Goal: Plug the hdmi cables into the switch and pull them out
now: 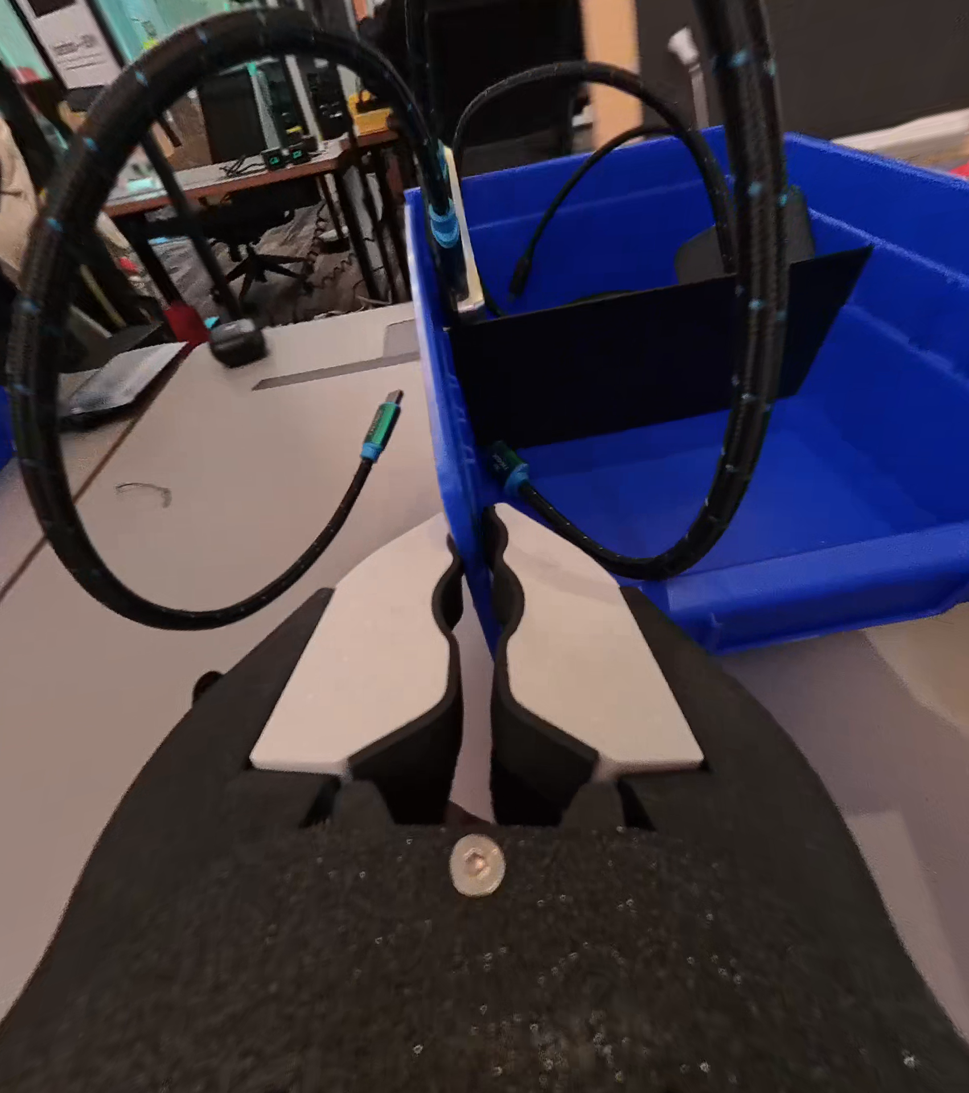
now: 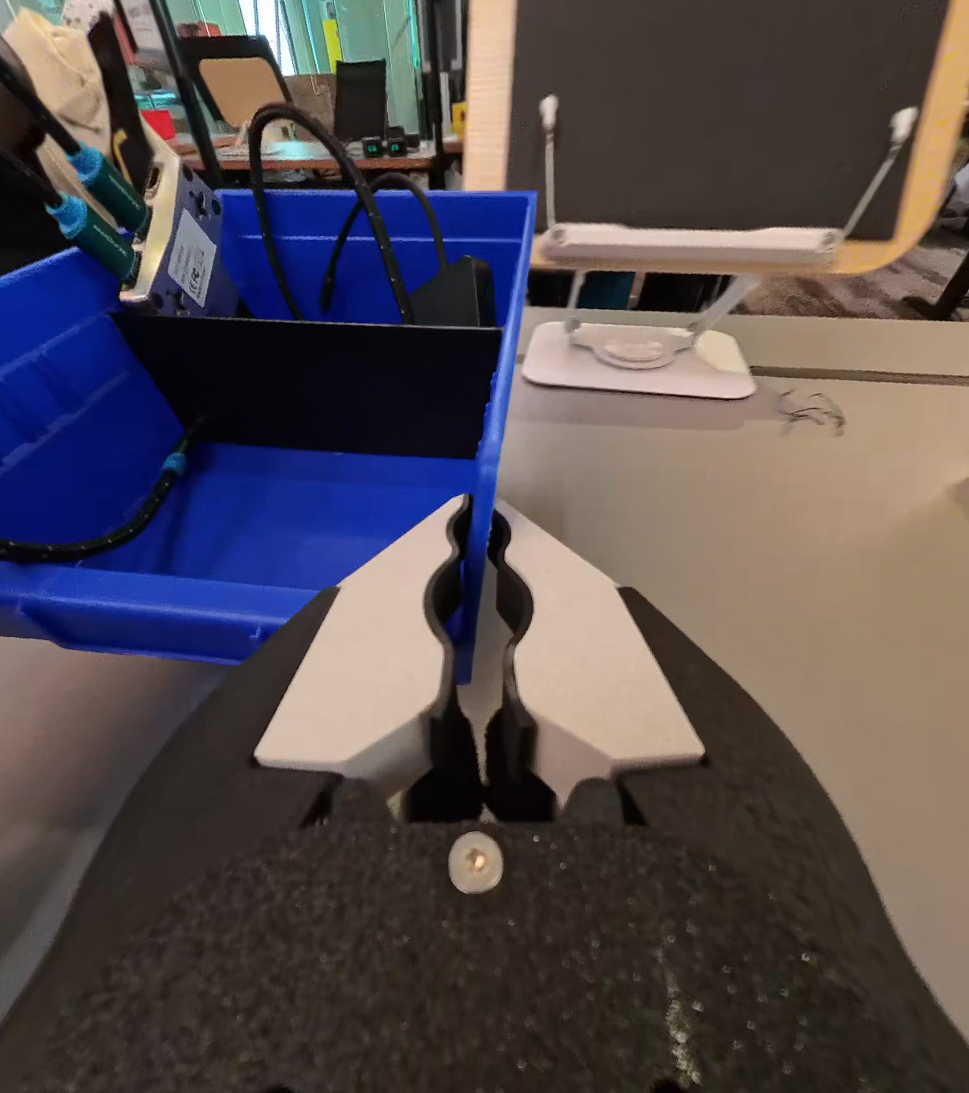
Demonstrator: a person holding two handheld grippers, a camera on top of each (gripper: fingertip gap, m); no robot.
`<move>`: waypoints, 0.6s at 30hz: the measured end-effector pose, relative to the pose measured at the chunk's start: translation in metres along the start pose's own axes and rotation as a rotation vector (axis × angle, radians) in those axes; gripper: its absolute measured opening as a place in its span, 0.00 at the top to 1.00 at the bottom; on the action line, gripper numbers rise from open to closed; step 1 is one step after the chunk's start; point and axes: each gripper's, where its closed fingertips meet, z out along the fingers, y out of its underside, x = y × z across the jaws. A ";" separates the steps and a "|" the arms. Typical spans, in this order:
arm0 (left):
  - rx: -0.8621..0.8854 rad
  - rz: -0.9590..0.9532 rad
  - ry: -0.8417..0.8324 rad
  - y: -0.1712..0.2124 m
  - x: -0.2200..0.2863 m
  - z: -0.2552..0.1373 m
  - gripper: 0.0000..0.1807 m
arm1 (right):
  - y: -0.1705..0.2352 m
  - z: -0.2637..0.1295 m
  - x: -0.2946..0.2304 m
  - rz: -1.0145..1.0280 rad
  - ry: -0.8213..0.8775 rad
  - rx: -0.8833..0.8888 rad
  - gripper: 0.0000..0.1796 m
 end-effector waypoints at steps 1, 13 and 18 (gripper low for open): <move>-0.008 0.007 -0.003 0.005 -0.014 0.003 0.98 | 0.004 0.007 -0.014 -0.008 0.005 -0.013 0.99; -0.156 -0.230 0.056 0.060 -0.051 0.036 0.98 | 0.050 0.038 -0.063 0.048 -0.161 -0.170 0.95; -0.002 -0.531 0.094 0.035 -0.062 0.011 0.87 | 0.024 -0.001 -0.035 0.042 -0.367 -0.048 0.79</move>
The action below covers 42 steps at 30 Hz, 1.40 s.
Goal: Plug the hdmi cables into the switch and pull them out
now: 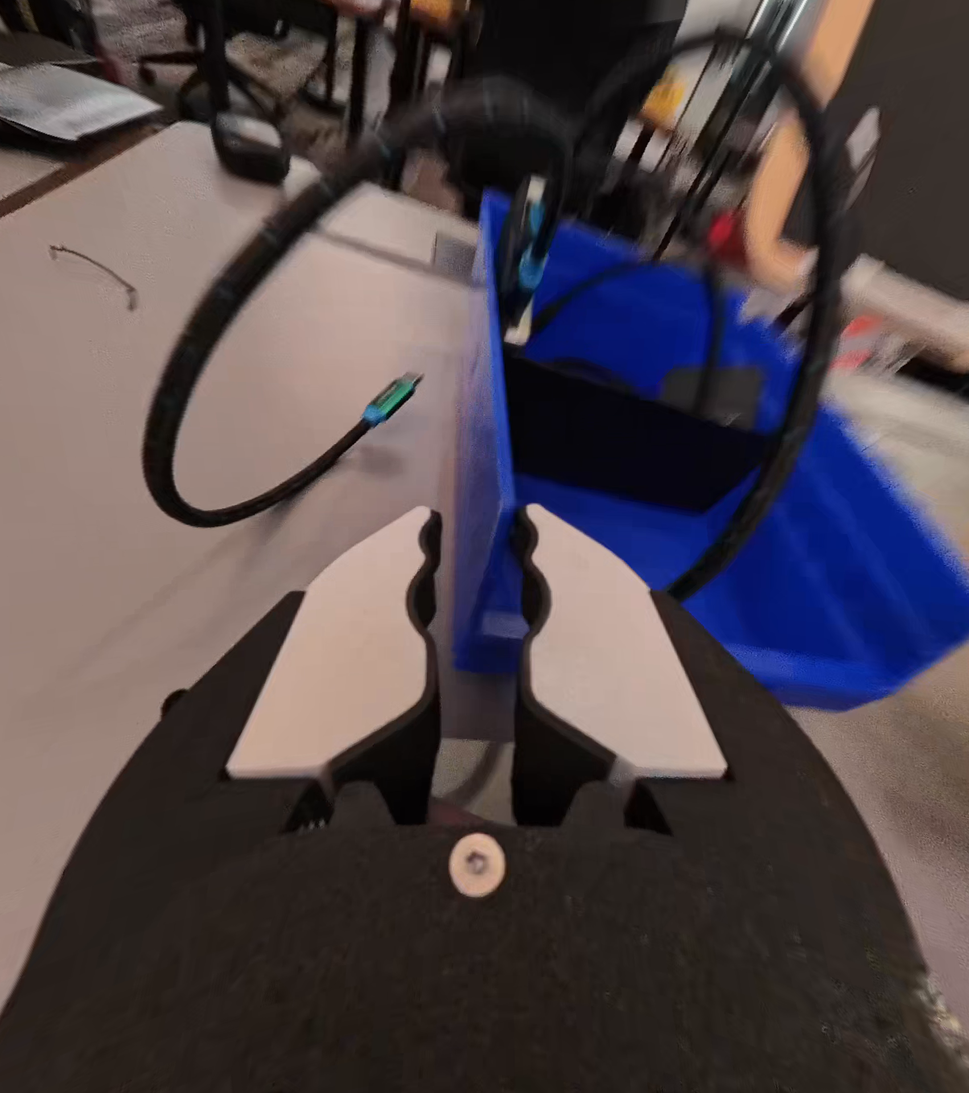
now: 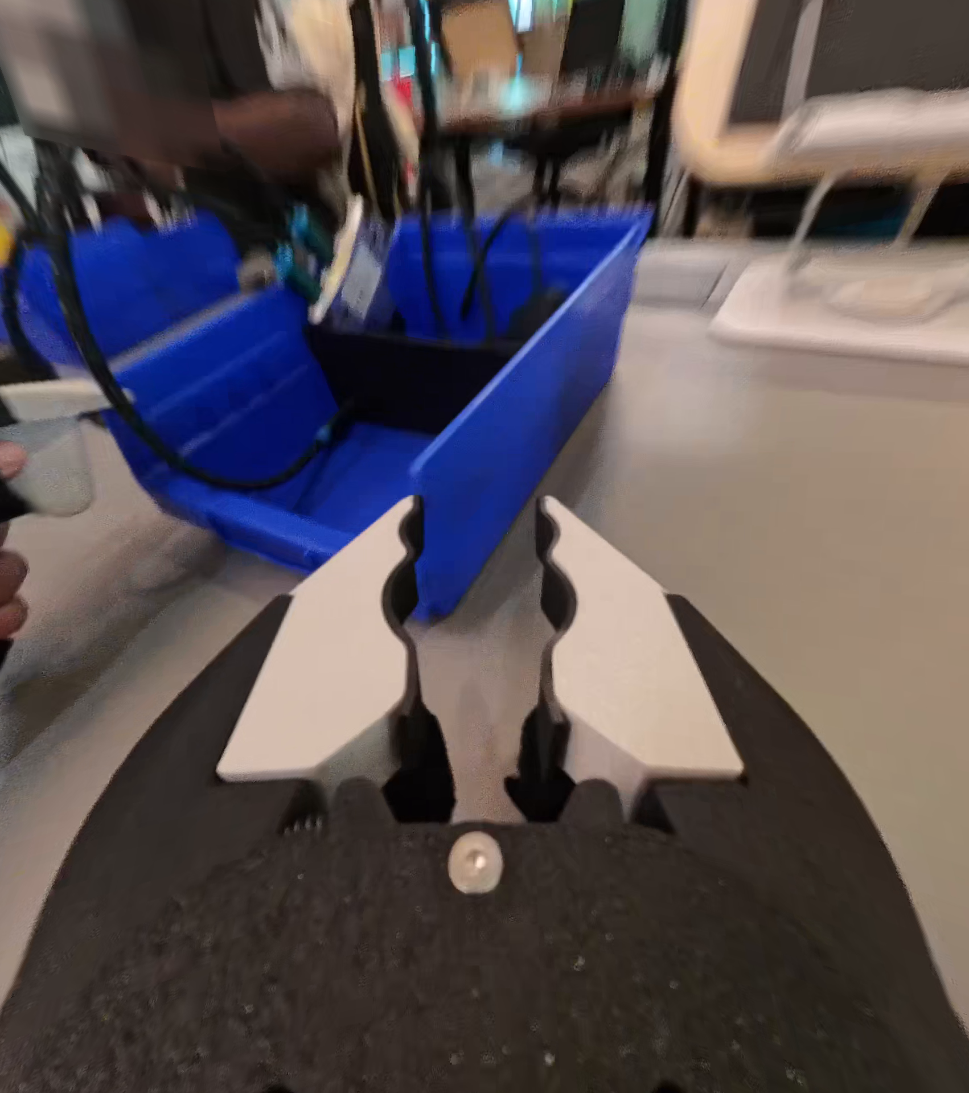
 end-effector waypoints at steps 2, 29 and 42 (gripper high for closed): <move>0.118 -0.201 0.126 -0.020 0.008 -0.022 0.87 | -0.038 -0.040 0.024 -0.107 0.021 0.241 0.80; -0.130 0.411 0.096 0.087 0.131 -0.059 0.86 | 0.005 -0.285 0.383 0.107 0.647 0.110 0.82; -0.247 0.591 -0.043 0.108 0.108 -0.036 0.85 | 0.015 -0.263 0.388 0.250 0.576 0.125 0.82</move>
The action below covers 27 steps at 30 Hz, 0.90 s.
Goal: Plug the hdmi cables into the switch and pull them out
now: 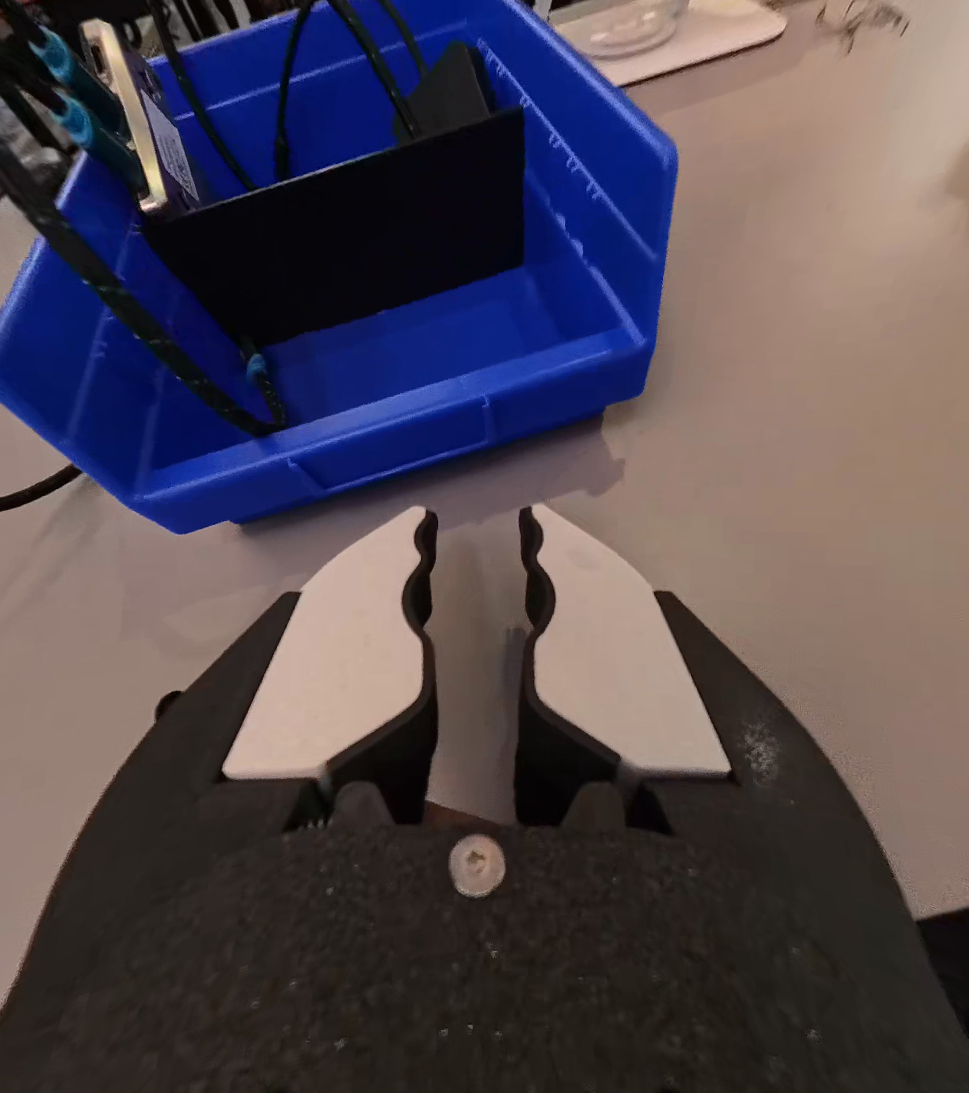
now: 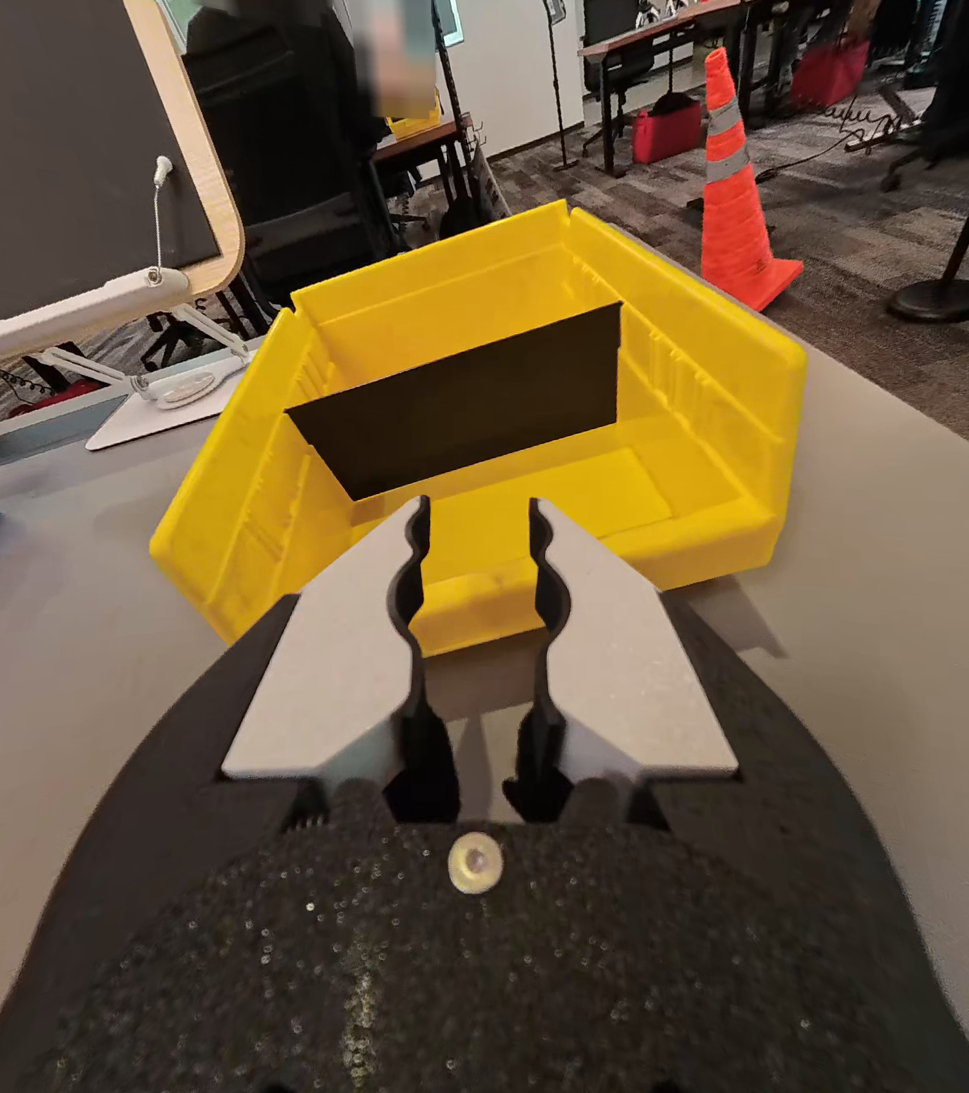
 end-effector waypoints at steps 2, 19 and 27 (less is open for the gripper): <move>-0.024 -0.005 -0.001 0.003 0.004 0.003 0.85 | 0.003 0.003 -0.003 0.005 -0.017 -0.015 0.82; 0.017 -0.092 0.446 -0.081 0.032 0.013 0.76 | 0.022 0.015 -0.043 -0.031 -0.158 -0.093 0.82; -0.283 0.104 0.524 -0.174 0.000 0.085 0.65 | 0.028 0.019 -0.056 0.005 -0.213 -0.123 0.82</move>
